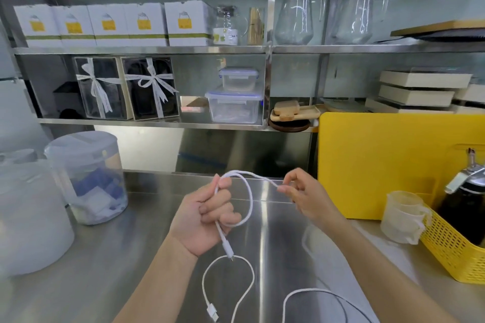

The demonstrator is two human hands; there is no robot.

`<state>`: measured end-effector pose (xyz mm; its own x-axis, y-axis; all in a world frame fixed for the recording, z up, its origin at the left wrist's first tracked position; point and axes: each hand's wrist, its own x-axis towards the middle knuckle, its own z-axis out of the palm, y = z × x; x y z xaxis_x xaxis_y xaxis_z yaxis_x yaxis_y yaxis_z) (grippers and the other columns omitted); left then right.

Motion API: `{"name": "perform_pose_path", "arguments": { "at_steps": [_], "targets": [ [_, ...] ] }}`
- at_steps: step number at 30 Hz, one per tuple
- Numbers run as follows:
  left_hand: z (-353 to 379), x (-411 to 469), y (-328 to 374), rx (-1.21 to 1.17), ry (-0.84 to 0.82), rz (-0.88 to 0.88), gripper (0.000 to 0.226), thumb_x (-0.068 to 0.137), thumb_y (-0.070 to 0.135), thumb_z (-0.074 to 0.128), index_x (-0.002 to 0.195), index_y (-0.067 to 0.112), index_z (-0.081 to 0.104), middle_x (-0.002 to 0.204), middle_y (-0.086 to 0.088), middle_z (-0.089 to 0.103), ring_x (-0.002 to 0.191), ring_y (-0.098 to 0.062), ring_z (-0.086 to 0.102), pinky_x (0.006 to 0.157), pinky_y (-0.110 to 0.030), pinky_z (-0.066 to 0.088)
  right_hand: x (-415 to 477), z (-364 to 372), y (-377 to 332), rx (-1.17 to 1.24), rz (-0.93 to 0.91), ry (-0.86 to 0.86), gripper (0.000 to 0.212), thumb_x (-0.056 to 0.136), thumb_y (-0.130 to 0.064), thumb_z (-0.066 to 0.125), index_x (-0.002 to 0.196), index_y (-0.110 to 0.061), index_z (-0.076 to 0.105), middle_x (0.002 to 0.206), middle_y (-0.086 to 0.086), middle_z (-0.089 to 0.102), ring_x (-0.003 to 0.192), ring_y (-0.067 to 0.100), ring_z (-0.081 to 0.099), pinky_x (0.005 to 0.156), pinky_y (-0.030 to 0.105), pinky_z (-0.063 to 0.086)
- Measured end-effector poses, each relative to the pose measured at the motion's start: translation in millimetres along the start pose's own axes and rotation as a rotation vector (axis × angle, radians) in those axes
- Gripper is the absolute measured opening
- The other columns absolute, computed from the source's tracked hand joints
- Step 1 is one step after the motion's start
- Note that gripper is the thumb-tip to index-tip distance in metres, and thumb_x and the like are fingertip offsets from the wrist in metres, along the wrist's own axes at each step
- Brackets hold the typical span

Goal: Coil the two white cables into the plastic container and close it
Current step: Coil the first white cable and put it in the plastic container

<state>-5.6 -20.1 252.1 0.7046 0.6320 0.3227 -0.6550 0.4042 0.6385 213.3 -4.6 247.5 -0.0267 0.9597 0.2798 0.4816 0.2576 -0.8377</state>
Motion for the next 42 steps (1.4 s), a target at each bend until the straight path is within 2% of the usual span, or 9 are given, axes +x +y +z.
{"name": "perform_pose_path", "arguments": {
  "at_steps": [3, 8, 12, 16, 24, 30, 35, 39, 42],
  "targets": [
    [1, 0, 12, 0.015, 0.126, 0.121, 0.041, 0.100, 0.023, 0.021, 0.100, -0.001, 0.054, 0.060, -0.003, 0.040, 0.048, -0.013, 0.041, 0.097, -0.041, 0.049, -12, 9, 16, -0.104, -0.021, -0.063, 0.016, 0.093, -0.020, 0.050, 0.089, -0.034, 0.044, 0.072, -0.004, 0.051, 0.066, 0.012, 0.051, 0.060, 0.023, 0.043],
    [6, 7, 8, 0.154, 0.622, 0.273, 0.036, 0.099, 0.026, 0.032, 0.077, 0.007, 0.054, 0.061, -0.008, 0.072, 0.056, -0.018, 0.072, 0.055, -0.041, 0.061, -29, 19, 13, -0.643, -0.256, -0.172, 0.013, 0.096, -0.020, 0.043, 0.104, -0.022, 0.054, 0.102, -0.001, 0.059, 0.087, 0.019, 0.059, 0.075, 0.028, 0.048],
    [2, 12, -2, 0.388, 0.620, 0.138, 0.035, 0.100, 0.029, 0.031, 0.077, 0.008, 0.049, 0.103, -0.014, 0.074, 0.090, -0.034, 0.072, 0.065, -0.048, 0.060, -43, 23, -21, -0.747, -0.480, -0.412, 0.014, 0.090, -0.016, 0.051, 0.102, -0.015, 0.059, 0.108, 0.002, 0.064, 0.096, 0.022, 0.058, 0.079, 0.034, 0.045],
    [8, 12, -22, 0.571, 0.576, -0.020, 0.035, 0.101, 0.029, 0.029, 0.076, 0.009, 0.043, 0.082, -0.011, 0.075, 0.058, -0.026, 0.067, 0.043, -0.028, 0.050, -44, 27, -51, -0.652, -0.669, -0.373, 0.012, 0.086, -0.011, 0.055, 0.094, -0.014, 0.063, 0.098, 0.001, 0.069, 0.088, 0.023, 0.061, 0.073, 0.041, 0.051],
    [23, 15, -31, 1.153, 0.512, -0.358, 0.032, 0.083, 0.002, 0.026, 0.064, 0.011, 0.049, 0.039, 0.000, 0.043, 0.037, -0.012, 0.026, 0.043, -0.023, 0.016, -32, 16, -59, -0.531, -0.375, -0.401, 0.016, 0.078, -0.022, 0.069, 0.080, -0.011, 0.058, 0.075, 0.000, 0.059, 0.068, 0.011, 0.049, 0.064, 0.029, 0.045],
    [25, 10, -9, 1.092, 0.405, -0.528, 0.038, 0.096, 0.015, 0.038, 0.062, 0.012, 0.056, 0.031, 0.003, 0.037, 0.030, -0.008, 0.021, 0.035, -0.015, 0.016, -22, -19, -55, -0.264, -0.053, -0.699, 0.014, 0.080, -0.007, 0.066, 0.081, -0.014, 0.055, 0.060, 0.003, 0.057, 0.048, 0.018, 0.048, 0.045, 0.025, 0.040],
    [9, -11, 23, 0.555, 0.240, -0.363, 0.031, 0.089, 0.030, 0.056, 0.062, 0.014, 0.055, 0.035, 0.007, 0.028, 0.030, -0.006, 0.020, 0.036, -0.020, 0.015, -18, -60, -17, 0.011, -0.002, -0.292, 0.010, 0.083, -0.009, 0.065, 0.075, -0.006, 0.059, 0.051, 0.000, 0.052, 0.040, 0.012, 0.041, 0.038, 0.020, 0.036],
    [4, -12, 24, 0.047, -0.028, -0.195, 0.039, 0.102, 0.024, 0.024, 0.094, 0.001, 0.055, 0.057, -0.004, 0.038, 0.048, -0.015, 0.035, 0.050, -0.024, 0.034, -17, -69, 9, 0.203, -0.064, 0.210, 0.018, 0.084, -0.004, 0.062, 0.075, -0.019, 0.068, 0.055, -0.005, 0.056, 0.037, 0.004, 0.039, 0.037, 0.014, 0.031],
    [18, 1, 16, 0.107, 0.251, -0.033, 0.032, 0.093, 0.028, 0.050, 0.073, 0.007, 0.064, 0.048, 0.000, 0.045, 0.039, -0.010, 0.037, 0.046, -0.024, 0.051, -21, -53, 26, -0.429, -0.267, 0.327, 0.030, 0.081, 0.000, 0.065, 0.100, -0.023, 0.070, 0.069, -0.007, 0.060, 0.056, -0.002, 0.055, 0.049, 0.009, 0.041]
  ]
}}
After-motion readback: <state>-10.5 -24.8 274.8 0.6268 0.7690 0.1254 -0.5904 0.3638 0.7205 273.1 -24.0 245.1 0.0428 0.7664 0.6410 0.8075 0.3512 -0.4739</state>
